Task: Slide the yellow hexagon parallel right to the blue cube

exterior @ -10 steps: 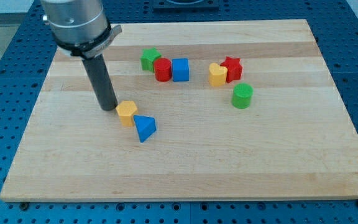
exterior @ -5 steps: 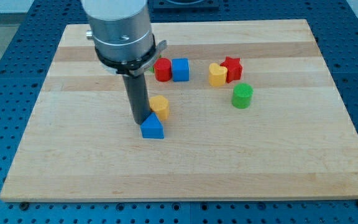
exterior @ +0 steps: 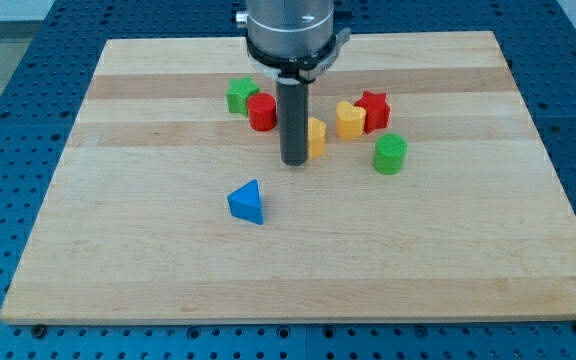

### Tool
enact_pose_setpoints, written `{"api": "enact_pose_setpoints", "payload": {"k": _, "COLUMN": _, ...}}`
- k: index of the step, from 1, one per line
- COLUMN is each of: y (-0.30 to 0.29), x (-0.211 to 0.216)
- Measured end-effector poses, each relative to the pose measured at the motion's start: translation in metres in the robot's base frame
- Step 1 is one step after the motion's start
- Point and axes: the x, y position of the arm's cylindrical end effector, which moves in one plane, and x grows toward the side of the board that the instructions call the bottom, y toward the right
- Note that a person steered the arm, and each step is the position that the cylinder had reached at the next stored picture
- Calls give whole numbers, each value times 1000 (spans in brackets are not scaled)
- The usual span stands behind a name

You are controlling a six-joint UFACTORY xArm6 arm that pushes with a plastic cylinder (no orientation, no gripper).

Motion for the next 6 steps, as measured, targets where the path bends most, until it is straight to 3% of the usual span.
{"api": "enact_pose_setpoints", "payload": {"k": 2, "y": 21, "x": -33}}
{"api": "enact_pose_setpoints", "payload": {"k": 5, "y": -11, "x": -26}}
{"api": "enact_pose_setpoints", "payload": {"k": 6, "y": -9, "x": -58}}
